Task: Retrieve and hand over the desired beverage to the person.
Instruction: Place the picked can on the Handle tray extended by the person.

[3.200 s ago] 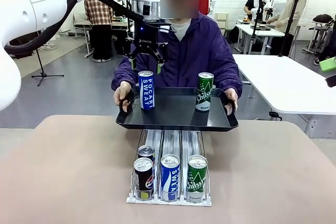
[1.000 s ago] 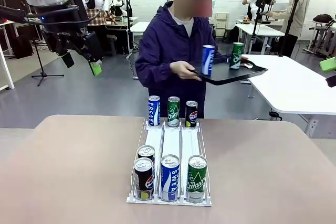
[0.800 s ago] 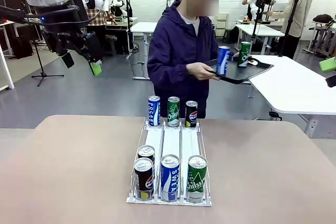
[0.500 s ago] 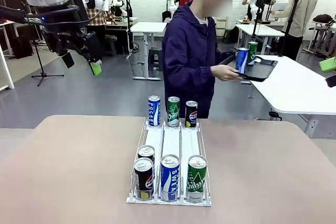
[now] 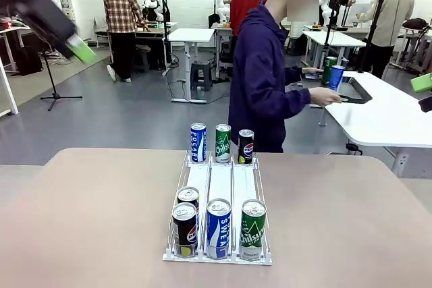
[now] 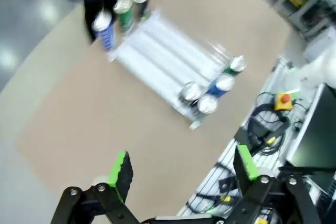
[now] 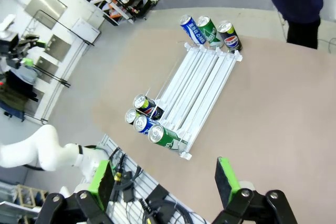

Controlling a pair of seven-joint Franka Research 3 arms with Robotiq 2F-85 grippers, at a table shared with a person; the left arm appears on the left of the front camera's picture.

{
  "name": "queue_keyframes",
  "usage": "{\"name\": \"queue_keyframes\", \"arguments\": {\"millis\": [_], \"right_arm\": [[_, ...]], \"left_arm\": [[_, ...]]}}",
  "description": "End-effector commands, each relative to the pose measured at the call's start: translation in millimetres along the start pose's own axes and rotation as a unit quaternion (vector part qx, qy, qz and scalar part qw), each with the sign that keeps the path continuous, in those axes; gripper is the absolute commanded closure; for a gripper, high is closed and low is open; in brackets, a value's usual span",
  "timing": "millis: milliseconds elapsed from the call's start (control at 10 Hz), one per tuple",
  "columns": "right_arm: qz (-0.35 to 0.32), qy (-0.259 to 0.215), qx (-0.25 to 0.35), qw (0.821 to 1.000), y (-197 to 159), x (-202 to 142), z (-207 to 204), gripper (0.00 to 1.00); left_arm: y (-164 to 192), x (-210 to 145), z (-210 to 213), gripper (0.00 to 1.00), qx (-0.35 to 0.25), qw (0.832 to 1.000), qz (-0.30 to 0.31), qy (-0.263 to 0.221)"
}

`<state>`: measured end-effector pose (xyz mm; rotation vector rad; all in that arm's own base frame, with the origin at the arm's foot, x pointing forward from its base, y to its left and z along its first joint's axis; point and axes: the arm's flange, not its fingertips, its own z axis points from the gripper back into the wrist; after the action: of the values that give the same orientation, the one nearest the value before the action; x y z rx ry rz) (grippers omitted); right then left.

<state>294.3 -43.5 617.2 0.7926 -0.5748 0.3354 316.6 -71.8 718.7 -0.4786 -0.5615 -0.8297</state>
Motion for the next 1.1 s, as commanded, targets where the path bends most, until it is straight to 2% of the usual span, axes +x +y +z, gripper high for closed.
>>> {"name": "queue_keyframes", "arguments": {"millis": [0,100,200,500,700,900,1000], "right_arm": [[0.003,0.003,-0.007,1.000,-0.2,-0.5,-2.8,0.00],[0.003,0.003,-0.007,1.000,-0.2,-0.5,-2.8,0.00],[0.003,0.003,-0.007,1.000,-0.2,-0.5,-2.8,0.00],[0.003,0.003,-0.007,1.000,-0.2,-0.5,-2.8,0.00],[0.003,0.003,-0.007,1.000,-0.2,-0.5,-2.8,0.00],[0.003,0.003,-0.007,1.000,-0.2,-0.5,-2.8,0.00],[0.003,0.003,-0.007,1.000,-0.2,-0.5,-2.8,0.00]], "left_arm": [[9.4,-54.4,21.7,0.00,-0.092,0.991,0.045,-0.083],[15.0,-72.9,30.2,0.00,-0.075,0.986,0.080,-0.122],[3.5,-88.6,27.0,0.00,-0.063,0.984,0.101,-0.135],[7.9,-99.8,17.5,0.00,-0.040,0.984,0.136,-0.104],[21.2,-95.3,11.2,0.00,-0.047,0.983,0.153,-0.088],[29.8,-89.7,11.4,0.00,-0.047,0.984,0.153,-0.079],[21.7,-97.7,9.5,0.00,-0.051,0.984,0.146,-0.084]]}}
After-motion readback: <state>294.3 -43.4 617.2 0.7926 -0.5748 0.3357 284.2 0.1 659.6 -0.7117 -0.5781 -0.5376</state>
